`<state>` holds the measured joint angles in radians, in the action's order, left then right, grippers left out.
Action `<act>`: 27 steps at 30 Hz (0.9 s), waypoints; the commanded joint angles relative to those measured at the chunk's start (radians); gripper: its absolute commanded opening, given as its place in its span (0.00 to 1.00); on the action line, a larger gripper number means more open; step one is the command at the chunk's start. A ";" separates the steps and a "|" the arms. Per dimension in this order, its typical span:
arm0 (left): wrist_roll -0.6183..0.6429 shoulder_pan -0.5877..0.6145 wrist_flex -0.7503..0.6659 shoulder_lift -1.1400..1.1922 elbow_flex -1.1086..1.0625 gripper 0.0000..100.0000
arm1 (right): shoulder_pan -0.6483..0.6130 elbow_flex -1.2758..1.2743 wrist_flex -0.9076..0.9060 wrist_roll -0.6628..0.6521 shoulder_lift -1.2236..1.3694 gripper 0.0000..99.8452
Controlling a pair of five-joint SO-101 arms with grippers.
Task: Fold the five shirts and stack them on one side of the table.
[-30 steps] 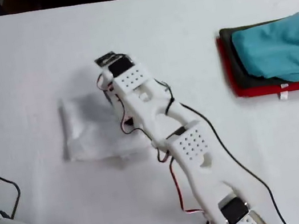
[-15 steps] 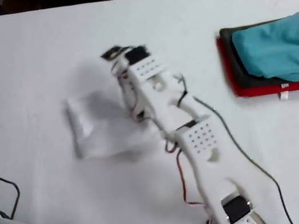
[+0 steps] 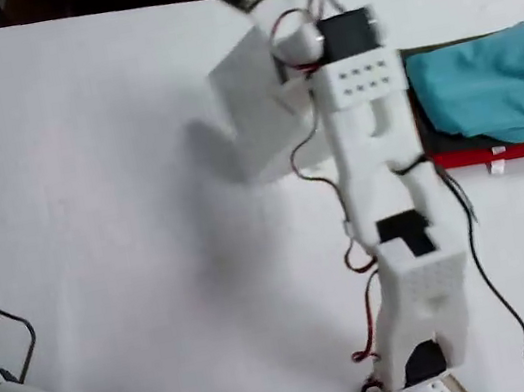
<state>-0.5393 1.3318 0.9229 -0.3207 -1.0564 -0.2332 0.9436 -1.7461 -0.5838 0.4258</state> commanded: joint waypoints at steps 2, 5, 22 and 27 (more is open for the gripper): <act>0.012 0.008 -0.017 -0.006 -0.002 0.03 | 0.104 0.012 -0.021 -0.015 -0.148 0.02; 0.012 0.008 -0.017 -0.006 -0.002 0.03 | 0.176 0.012 -0.021 -0.025 -0.176 0.02; 0.012 0.006 -0.017 -0.006 -0.002 0.03 | 0.518 0.014 0.079 -0.270 -0.177 0.02; 0.012 0.006 -0.017 -0.006 -0.002 0.03 | 0.567 0.017 0.139 -0.327 -0.148 0.02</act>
<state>-0.5393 1.3318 0.9229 -0.3207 -1.0564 0.3038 0.9421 -1.6510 -0.8830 0.3153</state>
